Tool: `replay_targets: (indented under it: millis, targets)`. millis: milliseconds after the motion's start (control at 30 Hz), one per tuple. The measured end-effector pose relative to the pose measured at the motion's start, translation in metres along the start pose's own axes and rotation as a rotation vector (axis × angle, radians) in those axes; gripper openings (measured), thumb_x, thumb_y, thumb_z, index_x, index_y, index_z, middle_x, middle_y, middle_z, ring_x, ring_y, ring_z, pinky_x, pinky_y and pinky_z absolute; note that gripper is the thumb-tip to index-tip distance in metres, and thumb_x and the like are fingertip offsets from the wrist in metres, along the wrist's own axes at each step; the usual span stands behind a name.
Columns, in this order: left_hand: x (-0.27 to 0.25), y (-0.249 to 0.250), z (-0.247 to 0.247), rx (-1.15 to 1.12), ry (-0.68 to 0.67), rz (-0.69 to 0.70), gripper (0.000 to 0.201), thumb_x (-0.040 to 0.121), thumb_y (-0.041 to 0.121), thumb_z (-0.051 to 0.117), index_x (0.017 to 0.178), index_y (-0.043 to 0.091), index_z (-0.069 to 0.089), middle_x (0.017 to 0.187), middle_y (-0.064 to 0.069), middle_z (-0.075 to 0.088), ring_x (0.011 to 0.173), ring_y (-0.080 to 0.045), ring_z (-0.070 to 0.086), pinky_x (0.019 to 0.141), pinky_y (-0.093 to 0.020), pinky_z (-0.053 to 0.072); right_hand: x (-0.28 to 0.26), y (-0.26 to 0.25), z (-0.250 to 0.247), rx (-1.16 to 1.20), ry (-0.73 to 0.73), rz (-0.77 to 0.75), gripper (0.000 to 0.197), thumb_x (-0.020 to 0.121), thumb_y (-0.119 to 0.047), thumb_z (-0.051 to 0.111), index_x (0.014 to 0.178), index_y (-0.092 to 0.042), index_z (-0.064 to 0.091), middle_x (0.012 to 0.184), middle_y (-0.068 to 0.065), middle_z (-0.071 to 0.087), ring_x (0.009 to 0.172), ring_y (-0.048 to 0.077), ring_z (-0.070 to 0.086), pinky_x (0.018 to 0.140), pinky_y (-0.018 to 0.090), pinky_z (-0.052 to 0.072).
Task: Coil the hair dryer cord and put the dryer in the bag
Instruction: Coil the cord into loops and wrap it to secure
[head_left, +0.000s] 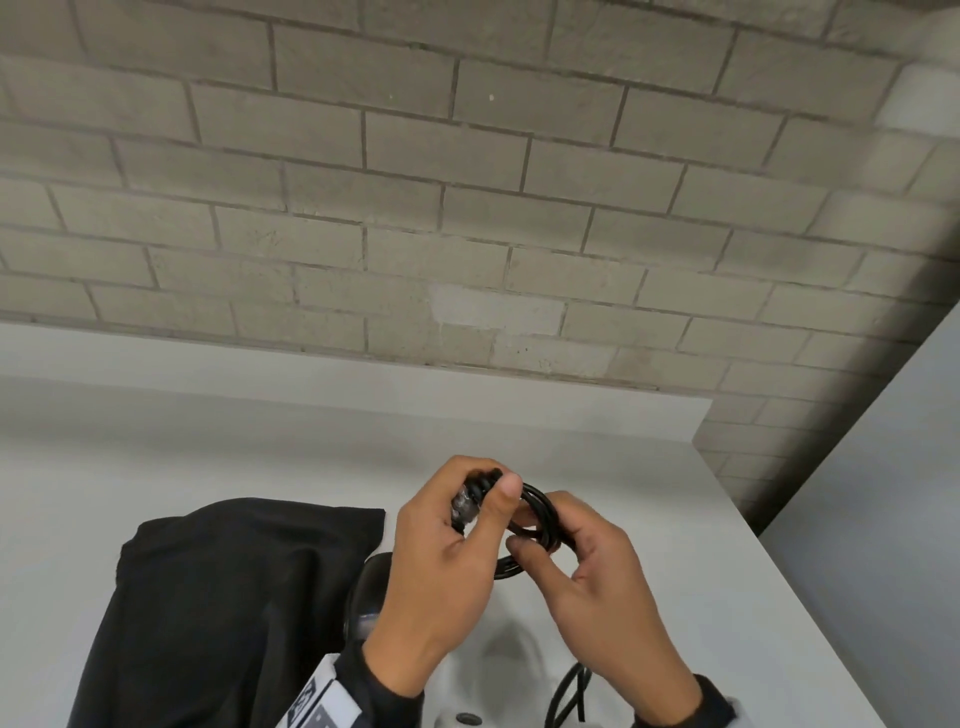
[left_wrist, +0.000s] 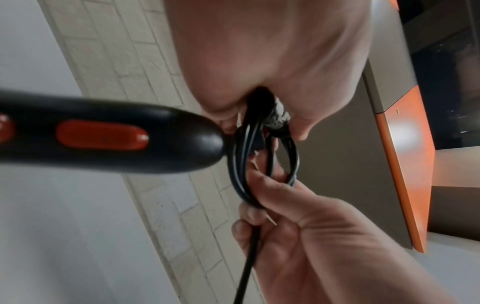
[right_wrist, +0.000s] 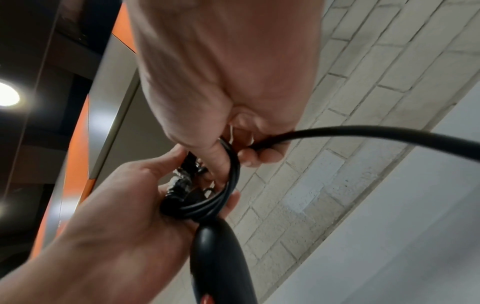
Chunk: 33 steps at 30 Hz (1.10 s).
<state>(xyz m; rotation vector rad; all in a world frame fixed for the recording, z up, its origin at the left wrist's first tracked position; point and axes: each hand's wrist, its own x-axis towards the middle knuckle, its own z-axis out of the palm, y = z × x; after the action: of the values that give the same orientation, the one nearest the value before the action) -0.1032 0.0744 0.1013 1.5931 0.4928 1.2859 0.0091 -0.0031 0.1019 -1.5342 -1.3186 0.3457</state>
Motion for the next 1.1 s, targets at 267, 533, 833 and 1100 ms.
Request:
replay_targets:
  millis: [267,533,833,1100]
  targets:
    - [0.002,-0.007,0.008,0.001,0.206,0.02,0.023,0.085,0.043,0.064,0.089,0.02,0.069,0.07,0.008,0.066,0.061,-0.007,0.059,0.059,-0.009,0.044,-0.009,0.015,0.029,-0.617,0.427,-0.4,0.016,0.086,-0.021,0.066,0.103,-0.023,0.064,0.096,-0.006,0.053,0.074,0.019,0.046,0.059,0.028,0.044]
    - [0.002,-0.01,0.005,0.102,0.265,0.197,0.023,0.09,0.038,0.057,0.111,0.032,0.061,0.067,0.004,0.058,0.053,-0.015,0.054,0.055,-0.02,0.045,-0.01,0.0,0.022,-0.335,0.091,0.018,0.011,0.093,-0.029,0.059,0.091,-0.031,0.07,0.087,-0.015,0.052,0.075,0.003,0.055,0.063,0.014,0.043]
    - [0.006,-0.016,-0.001,0.166,0.275,0.318,0.008,0.091,0.031,0.056,0.088,0.032,0.063,0.071,0.011,0.061,0.048,-0.014,0.054,0.048,-0.022,0.042,0.003,-0.024,-0.008,0.263,-0.208,0.475,0.017,0.091,-0.021,0.066,0.076,-0.015,0.072,0.066,0.002,0.058,0.057,0.018,0.056,0.067,0.025,0.049]
    - [0.008,-0.016,-0.006,0.168,0.294,0.348,0.006,0.088,0.031,0.063,0.085,0.028,0.066,0.063,0.013,0.061,0.044,-0.013,0.057,0.047,-0.02,0.044,0.011,-0.031,-0.025,0.765,-0.307,0.654,0.026,0.085,-0.025,0.071,0.08,-0.001,0.063,0.084,0.015,0.055,0.065,0.027,0.056,0.067,0.038,0.054]
